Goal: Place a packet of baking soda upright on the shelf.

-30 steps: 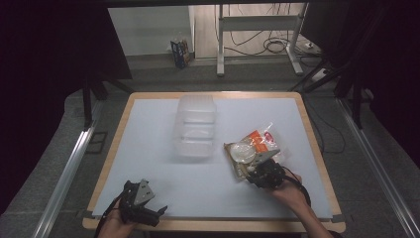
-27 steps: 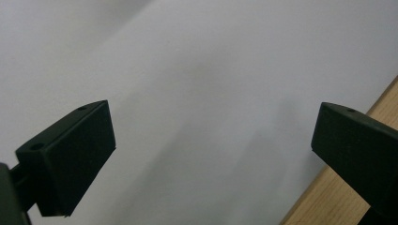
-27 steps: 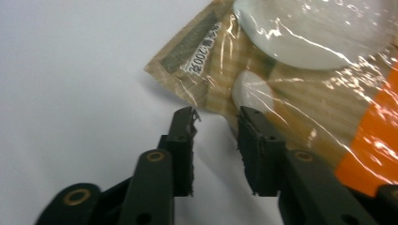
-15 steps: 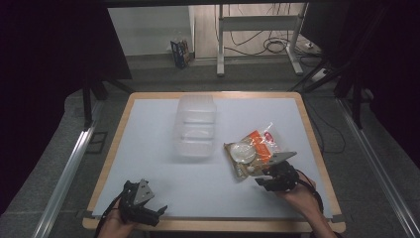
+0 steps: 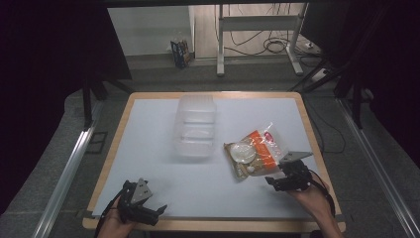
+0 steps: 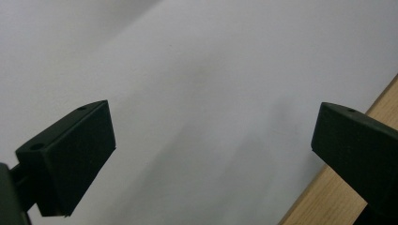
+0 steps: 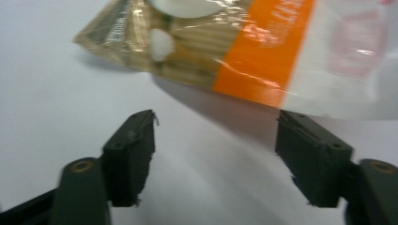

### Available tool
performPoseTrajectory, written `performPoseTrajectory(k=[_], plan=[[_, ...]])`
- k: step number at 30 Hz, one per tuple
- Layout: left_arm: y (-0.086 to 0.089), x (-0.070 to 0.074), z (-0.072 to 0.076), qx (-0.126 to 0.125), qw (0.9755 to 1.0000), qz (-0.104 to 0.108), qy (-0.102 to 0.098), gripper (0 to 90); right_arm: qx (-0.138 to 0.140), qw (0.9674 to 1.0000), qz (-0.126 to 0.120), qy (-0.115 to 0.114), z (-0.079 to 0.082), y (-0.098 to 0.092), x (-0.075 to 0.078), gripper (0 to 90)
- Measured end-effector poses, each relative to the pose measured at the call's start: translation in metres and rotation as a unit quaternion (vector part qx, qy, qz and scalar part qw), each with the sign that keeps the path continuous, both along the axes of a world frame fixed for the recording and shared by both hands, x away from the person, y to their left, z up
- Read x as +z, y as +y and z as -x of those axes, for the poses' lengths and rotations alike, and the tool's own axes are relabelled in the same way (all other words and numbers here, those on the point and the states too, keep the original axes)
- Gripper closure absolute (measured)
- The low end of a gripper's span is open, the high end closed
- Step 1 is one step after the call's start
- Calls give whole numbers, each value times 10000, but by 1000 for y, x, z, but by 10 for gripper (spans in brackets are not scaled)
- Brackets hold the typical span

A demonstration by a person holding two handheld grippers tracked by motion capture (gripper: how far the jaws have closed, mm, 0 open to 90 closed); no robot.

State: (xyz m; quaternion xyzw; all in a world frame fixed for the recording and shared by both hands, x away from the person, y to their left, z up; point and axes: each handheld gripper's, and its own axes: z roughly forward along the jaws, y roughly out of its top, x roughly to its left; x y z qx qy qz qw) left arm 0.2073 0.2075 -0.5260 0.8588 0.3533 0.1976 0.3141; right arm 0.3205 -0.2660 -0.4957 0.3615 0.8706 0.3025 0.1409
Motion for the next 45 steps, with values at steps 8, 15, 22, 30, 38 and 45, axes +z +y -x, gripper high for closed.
performPoseTrajectory(k=[8, 15, 22, 30, 38, 45], plan=[[0, 0, 0, -10, 10000, -27, -3, 0, -340, 9993, -105, -119, -9, -13, 0, 139], [-2, 0, 0, -30, 9999, -111, -12, 1, -544, 9982, -222, -81, -17, -22, -3, 55], [-1, 0, 0, -40, 9999, -133, -7, 1, -599, 9977, -314, -110, -25, -19, -2, 21], [-2, 0, 0, -35, 9999, -145, -3, 1, -670, 9972, -295, -165, -38, -19, 4, 22], [-2, -1, 0, -7, 9999, -126, 5, 2, -621, 9950, -771, 158, -63, -13, 7, 38], [-2, -1, 0, -9, 9999, -122, 4, 2, -493, 9955, -742, 336, -82, 1, 4, 104]])
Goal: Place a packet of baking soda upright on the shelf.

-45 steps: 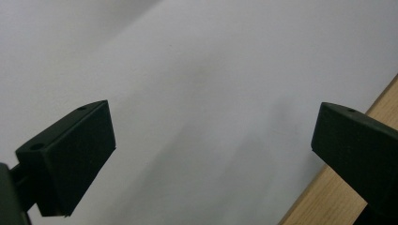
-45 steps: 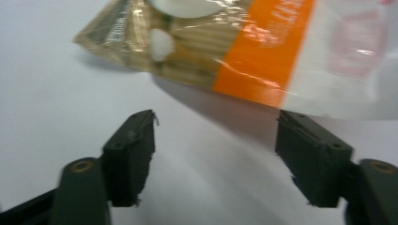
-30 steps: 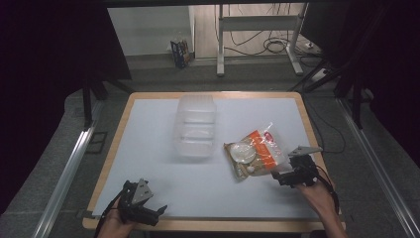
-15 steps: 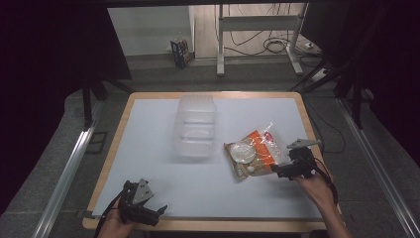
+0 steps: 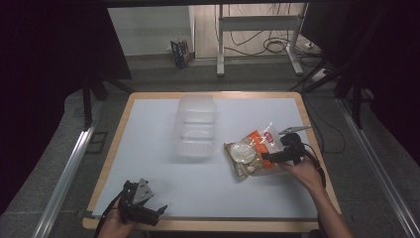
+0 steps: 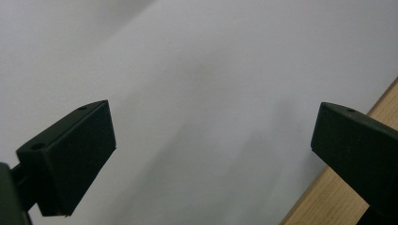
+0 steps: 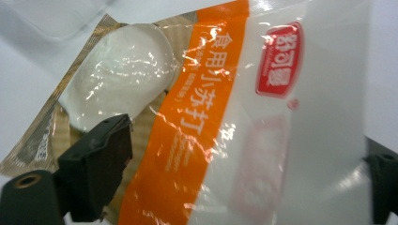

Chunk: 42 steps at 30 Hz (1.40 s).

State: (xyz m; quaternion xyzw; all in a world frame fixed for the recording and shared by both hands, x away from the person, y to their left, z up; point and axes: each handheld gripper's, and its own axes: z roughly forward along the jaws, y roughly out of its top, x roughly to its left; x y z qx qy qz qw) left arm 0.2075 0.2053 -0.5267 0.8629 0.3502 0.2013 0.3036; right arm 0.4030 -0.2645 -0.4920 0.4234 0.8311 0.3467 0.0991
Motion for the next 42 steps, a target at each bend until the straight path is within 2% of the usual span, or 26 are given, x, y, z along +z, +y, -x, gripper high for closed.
performPoseTrajectory(k=[4, 5, 7, 9, 10, 11, 12, 14, 15, 16, 17, 18, 21, 25, 26, 29, 30, 33, 38, 42], plan=[[0, 0, 0, -2, 10000, 7, -1, 2, 24, 9999, -36, 138, -6, 7, -2, 158], [0, 0, 0, -5, 10000, 10, 1, 3, 59, 9998, -49, 180, -9, 12, -3, 217], [0, 0, 0, -7, 10000, 6, -2, 3, 79, 9997, -58, 203, -11, 15, -3, 242], [0, 0, 0, -32, 10000, -35, -3, 3, 86, 9997, 44, 232, -12, 20, -3, 310], [0, 0, 0, -34, 10000, -39, 0, 3, 82, 9996, 142, 244, -13, 22, -3, 358], [0, 0, 0, -38, 10000, -45, -1, 3, 73, 9993, 140, 351, -14, 23, -2, 476], [0, 0, 0, -38, 10000, -45, -1, 3, 73, 9993, 140, 351, -14, 23, -2, 476], [0, 0, 0, -27, 10000, -17, -4, 4, 130, 9989, 253, 363, -14, 24, 0, 614], [0, 0, 0, -27, 10000, -27, -6, 5, 129, 9988, 331, 335, -14, 25, 1, 686], [-1, 0, 0, -22, 10000, -34, -11, 5, 186, 9984, 495, 195, -13, 25, 3, 808], [-1, 0, 0, -22, 10000, -34, -11, 5, 186, 9984, 495, 195, -13, 25, 3, 808], [-1, 0, 0, -24, 10000, -38, -11, 5, 219, 9983, 536, 96, -12, 25, 5, 870], [-1, 0, 0, -21, 10000, -34, -10, 5, 198, 9984, 530, 84, -12, 25, 7, 882], [0, 0, 0, -30, 10000, -49, -8, 5, 219, 9989, 408, 68, -11, 25, 15, 886], [0, 0, 0, -28, 10000, -45, -6, 5, 248, 9993, 266, 49, -10, 25, 21, 886], [1, 0, 0, -23, 10000, -10, -3, 5, 306, 9995, 121, 34, -9, 26, 29, 887], [2, 1, 0, -9, 10000, 27, 3, 5, 382, 9993, 38, -13, -8, 29, 37, 887], [2, 0, 0, 19, 10000, 90, -7, 5, 468, 9989, 36, -84, -7, 33, 43, 887], [3, 1, 0, 29, 9999, 146, -4, 5, 712, 9972, 62, -199, -4, 49, 63, 887], [5, 1, 0, 56, 9998, 205, 7, 5, 873, 9956, 206, -283, -2, 60, 74, 887]])
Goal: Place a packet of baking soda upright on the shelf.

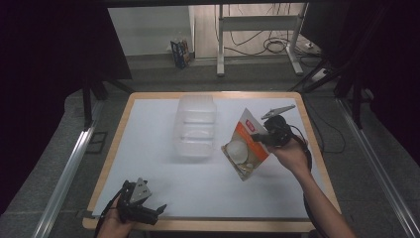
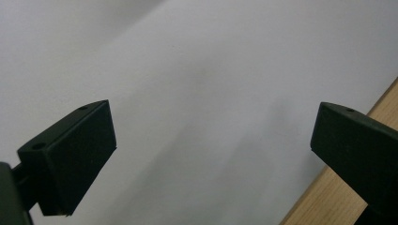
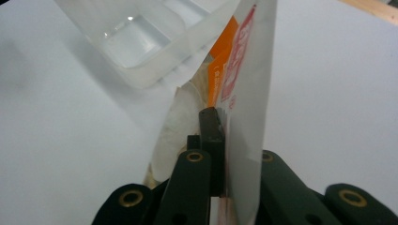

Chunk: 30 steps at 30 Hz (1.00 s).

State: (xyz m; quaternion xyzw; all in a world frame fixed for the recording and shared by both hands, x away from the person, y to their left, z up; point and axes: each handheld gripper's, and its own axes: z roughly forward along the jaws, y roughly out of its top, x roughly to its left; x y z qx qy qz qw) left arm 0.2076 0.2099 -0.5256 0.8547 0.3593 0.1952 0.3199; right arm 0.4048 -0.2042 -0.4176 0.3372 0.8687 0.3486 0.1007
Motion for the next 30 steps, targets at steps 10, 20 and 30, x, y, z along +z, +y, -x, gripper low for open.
performPoseTrajectory(k=[10, 20, 30], plan=[[2, 0, -1, 38, 10000, 82, 32, 5, 149, 9997, 126, -149, -1, 14, 23, 888], [2, 0, -1, 96, 9999, 104, 32, 5, 99, 9993, 184, -306, -10, 18, 42, 888], [4, 1, 0, 260, 9996, 119, -35, 2, 152, 9990, 43, -417, -21, 22, 61, 888]])
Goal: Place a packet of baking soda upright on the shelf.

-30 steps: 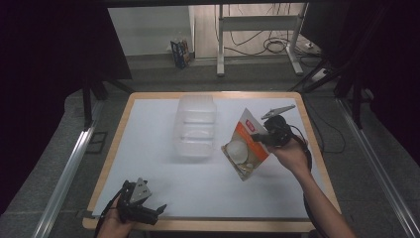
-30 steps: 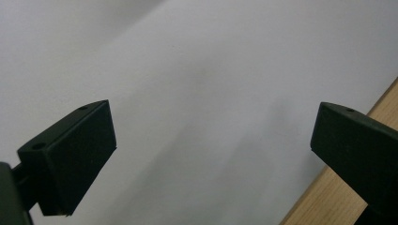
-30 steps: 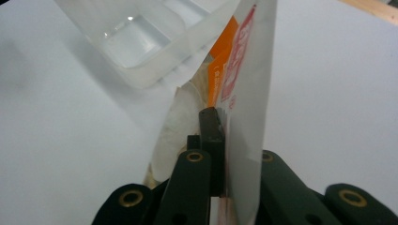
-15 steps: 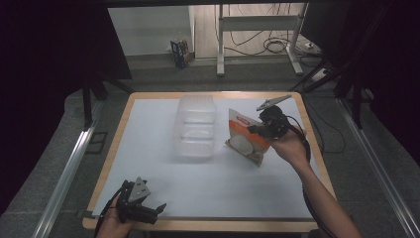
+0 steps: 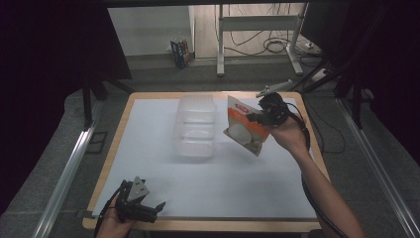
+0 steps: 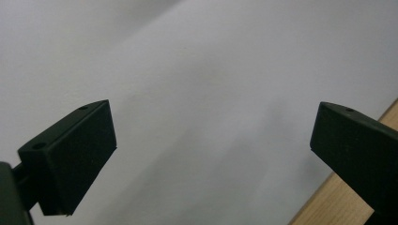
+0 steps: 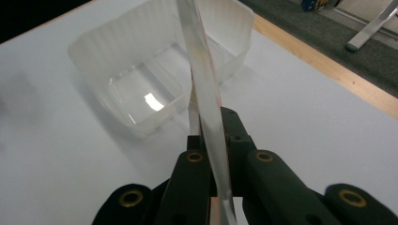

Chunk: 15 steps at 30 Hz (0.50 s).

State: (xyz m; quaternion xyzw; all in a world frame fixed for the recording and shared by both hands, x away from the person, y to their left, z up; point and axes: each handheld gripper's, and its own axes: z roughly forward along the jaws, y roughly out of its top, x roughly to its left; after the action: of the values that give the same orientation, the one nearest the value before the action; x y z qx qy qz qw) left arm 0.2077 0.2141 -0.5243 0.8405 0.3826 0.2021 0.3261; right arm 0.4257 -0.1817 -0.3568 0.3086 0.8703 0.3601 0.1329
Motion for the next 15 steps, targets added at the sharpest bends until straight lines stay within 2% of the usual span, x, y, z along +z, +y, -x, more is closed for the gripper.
performPoseTrajectory(k=[5, 11, 15], plan=[[4, 2, 3, 34, 9999, 167, -10, 0, 21, 9999, -104, -38, -7, 6, 11, 888], [3, 2, 5, 8, 10000, 60, -69, 0, 75, 9999, -137, -65, -15, 16, 18, 888], [5, 3, 6, 38, 9999, 136, -84, 0, 85, 9998, -165, -44, -21, 22, 21, 888]])
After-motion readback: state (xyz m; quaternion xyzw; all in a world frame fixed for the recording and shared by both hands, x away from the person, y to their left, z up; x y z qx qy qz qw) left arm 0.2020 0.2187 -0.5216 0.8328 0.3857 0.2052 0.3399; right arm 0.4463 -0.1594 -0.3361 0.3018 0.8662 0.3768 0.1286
